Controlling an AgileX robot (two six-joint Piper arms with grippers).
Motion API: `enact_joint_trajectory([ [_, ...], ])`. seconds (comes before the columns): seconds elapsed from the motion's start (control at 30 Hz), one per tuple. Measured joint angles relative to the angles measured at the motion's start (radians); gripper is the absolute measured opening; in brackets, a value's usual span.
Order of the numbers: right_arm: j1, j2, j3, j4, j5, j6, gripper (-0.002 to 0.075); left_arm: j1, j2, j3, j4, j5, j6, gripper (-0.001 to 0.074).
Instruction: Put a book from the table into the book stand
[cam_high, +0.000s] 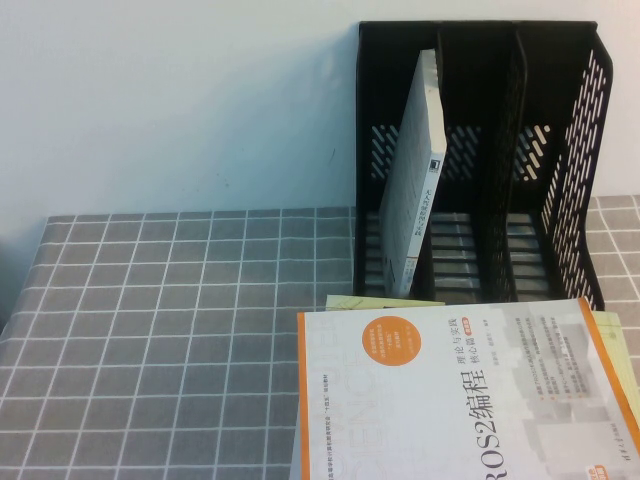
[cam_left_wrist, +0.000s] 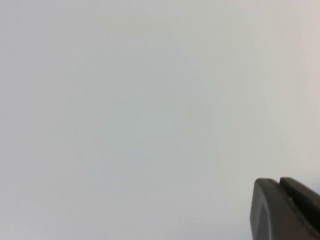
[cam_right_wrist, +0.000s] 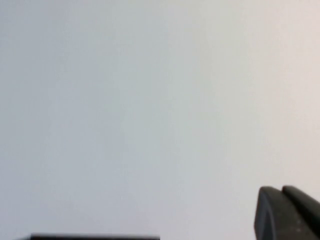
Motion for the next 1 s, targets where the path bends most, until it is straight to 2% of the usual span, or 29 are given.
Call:
enact_joint_trajectory([
  [0.13, 0.000, -0.002, 0.000, 0.000, -0.214, 0.002, -0.0003, 0.000, 0.000, 0.000, -0.004, -0.173, -0.021, -0.0003],
  [0.23, 0.000, -0.002, 0.000, 0.000, -0.309, 0.016, -0.0003, 0.000, -0.002, 0.000, -0.006, -0.257, -0.032, -0.0003],
  [0.4, 0.000, -0.002, 0.000, 0.055, -0.343, 0.016, -0.0003, 0.000, -0.004, 0.000, -0.006, -0.382, -0.105, -0.0003],
  [0.5, 0.000, -0.002, 0.000, 0.099, -0.329, 0.022, -0.0003, 0.000, -0.004, 0.000, -0.007, -0.369, -0.148, -0.0003],
  [0.6, 0.000, -0.002, -0.038, 0.124, -0.176, 0.056, -0.0003, 0.000, -0.004, -0.030, -0.036, -0.221, -0.230, -0.0003],
  [0.73, 0.000, -0.002, -0.208, 0.140, 0.282, 0.073, -0.0003, 0.000, -0.004, -0.188, -0.153, 0.078, -0.336, -0.0003],
  [0.87, 0.000, 0.056, -0.341, 0.140, 0.594, 0.035, -0.0003, 0.000, 0.044, -0.337, -0.131, 0.302, -0.232, -0.0003],
  [1.0, 0.000, 0.173, -0.406, 0.169, 0.716, 0.029, -0.0003, 0.000, 0.153, -0.432, -0.065, 0.516, -0.079, -0.0003],
])
